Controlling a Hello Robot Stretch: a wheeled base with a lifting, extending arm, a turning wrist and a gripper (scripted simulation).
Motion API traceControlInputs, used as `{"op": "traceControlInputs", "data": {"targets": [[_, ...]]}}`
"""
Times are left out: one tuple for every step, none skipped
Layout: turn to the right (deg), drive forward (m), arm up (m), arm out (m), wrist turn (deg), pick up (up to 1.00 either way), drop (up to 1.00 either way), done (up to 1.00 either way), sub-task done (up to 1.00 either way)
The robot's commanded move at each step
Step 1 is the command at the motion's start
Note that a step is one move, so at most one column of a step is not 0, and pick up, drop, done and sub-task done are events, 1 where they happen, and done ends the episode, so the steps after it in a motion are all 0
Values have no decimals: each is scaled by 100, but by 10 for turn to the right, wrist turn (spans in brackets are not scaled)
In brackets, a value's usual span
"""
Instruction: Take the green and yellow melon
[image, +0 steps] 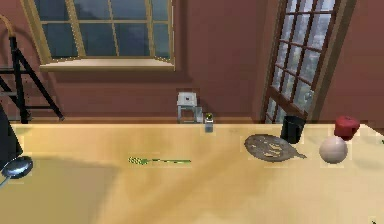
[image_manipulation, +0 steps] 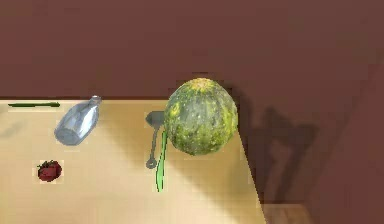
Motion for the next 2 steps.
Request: {"op": "traceControlInputs", "data": {"targets": [[0, 0, 50, 0, 0, 0, 0, 0, 0], [0, 0, 38, 0, 0, 0, 0, 0, 0]]}}
